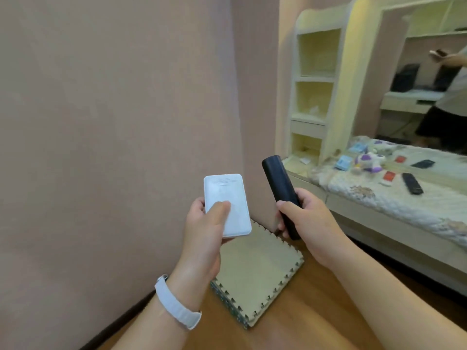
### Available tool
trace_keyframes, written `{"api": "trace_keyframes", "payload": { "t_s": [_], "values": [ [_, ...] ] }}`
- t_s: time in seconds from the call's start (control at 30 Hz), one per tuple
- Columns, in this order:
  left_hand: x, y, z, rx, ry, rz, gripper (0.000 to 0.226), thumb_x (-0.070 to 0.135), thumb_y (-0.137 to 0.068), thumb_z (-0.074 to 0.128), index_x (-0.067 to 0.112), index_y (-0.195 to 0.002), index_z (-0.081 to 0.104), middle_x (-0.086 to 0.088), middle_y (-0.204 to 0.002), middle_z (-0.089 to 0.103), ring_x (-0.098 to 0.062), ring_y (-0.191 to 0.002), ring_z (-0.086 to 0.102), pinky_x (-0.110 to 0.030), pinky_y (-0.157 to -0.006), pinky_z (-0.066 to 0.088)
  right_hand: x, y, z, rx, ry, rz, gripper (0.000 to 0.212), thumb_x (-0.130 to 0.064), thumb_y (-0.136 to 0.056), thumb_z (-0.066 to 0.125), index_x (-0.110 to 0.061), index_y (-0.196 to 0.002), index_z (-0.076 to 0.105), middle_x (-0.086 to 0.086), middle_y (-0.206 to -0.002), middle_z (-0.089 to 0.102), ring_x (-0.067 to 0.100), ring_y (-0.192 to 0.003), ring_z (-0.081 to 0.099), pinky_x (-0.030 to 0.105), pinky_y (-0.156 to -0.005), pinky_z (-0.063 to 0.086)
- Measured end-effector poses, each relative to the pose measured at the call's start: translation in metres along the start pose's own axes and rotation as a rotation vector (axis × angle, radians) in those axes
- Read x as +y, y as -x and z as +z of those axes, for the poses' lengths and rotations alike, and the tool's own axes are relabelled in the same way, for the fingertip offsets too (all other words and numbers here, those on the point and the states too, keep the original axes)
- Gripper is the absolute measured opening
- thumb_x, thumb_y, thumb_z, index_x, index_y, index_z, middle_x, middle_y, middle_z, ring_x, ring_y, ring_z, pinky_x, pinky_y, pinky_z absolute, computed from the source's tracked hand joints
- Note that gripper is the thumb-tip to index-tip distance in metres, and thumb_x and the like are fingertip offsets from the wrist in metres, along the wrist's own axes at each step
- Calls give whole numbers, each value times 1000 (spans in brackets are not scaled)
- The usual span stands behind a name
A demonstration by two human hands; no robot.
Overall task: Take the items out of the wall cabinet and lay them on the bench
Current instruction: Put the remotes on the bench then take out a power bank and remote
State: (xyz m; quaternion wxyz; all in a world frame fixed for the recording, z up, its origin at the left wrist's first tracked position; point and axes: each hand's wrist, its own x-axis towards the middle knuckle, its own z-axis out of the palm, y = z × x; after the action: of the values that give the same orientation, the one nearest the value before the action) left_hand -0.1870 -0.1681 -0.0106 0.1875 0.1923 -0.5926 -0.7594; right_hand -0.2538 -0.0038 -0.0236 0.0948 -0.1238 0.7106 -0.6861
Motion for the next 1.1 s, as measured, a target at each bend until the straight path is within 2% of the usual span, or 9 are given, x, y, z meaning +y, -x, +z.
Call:
{"api": "trace_keyframes", "payload": {
  "t_s": [0.07,0.13,0.2,0.27,0.5,0.7,0.87,1.0,1.1],
  "values": [
    [-8,-4,26,-68,-23,-6,13,11,-90,57,16,-102,58,-7,-97,66,-23,-82,65,-43,-66,58,4,2,-27,63,-35,19,14,-12,-91,58,-14,-105,60,11,-76,60,20,-63,56,32,-57,50],
    [-16,-11,48,-123,-36,23,15,13,-88,59,16,-102,57,-7,-94,65,-24,-80,62,-35,-52,53,8,3,-49,118,-53,30,15,-12,-92,58,-14,-106,59,10,-76,59,19,-62,56,32,-57,50],
    [-24,-22,71,-177,-43,40,25,20,-79,63,16,-103,57,-6,-92,64,-22,-77,60,-26,-46,46,12,1,-68,174,-66,41,15,-12,-93,57,-15,-107,59,9,-76,60,19,-62,56,31,-57,50],
    [-32,-36,93,-227,-53,20,32,25,-73,62,17,-104,58,-5,-94,65,-20,-78,61,-27,-50,48,17,-6,-85,230,-56,55,15,-13,-93,58,-17,-108,59,8,-76,61,18,-62,57,32,-58,51],
    [-71,-114,167,-373,-56,-114,16,12,-91,58,19,-105,59,-6,-99,67,-22,-84,63,-36,-62,52,40,-61,-136,428,-30,110,19,-17,-93,59,-24,-110,58,7,-77,63,18,-63,59,31,-58,52],
    [-85,-198,215,-469,-72,-165,12,15,-92,58,22,-102,56,-8,-103,65,-25,-91,64,-33,-61,50,50,-138,-160,527,20,176,24,-18,-92,61,-20,-115,57,6,-77,64,17,-62,59,30,-57,50],
    [-105,-267,248,-531,-84,-252,13,13,-91,60,23,-97,56,-9,-104,66,-26,-92,65,-41,-71,54,59,-194,-174,618,27,188,20,-16,-92,60,-19,-112,58,6,-76,62,17,-62,58,31,-57,50],
    [-124,-293,283,-583,-78,-310,14,11,-92,58,22,-100,56,-7,-103,66,-21,-89,65,-36,-64,55,69,-213,-194,675,22,226,19,-14,-93,59,-20,-111,59,6,-75,62,17,-61,58,31,-56,49],
    [-141,-297,311,-646,-104,-342,16,11,-91,59,21,-104,57,-8,-105,67,-24,-92,66,-37,-65,56,74,-220,-220,737,25,240,16,-14,-93,59,-19,-108,59,7,-76,63,17,-61,59,32,-58,51]
  ]
}}
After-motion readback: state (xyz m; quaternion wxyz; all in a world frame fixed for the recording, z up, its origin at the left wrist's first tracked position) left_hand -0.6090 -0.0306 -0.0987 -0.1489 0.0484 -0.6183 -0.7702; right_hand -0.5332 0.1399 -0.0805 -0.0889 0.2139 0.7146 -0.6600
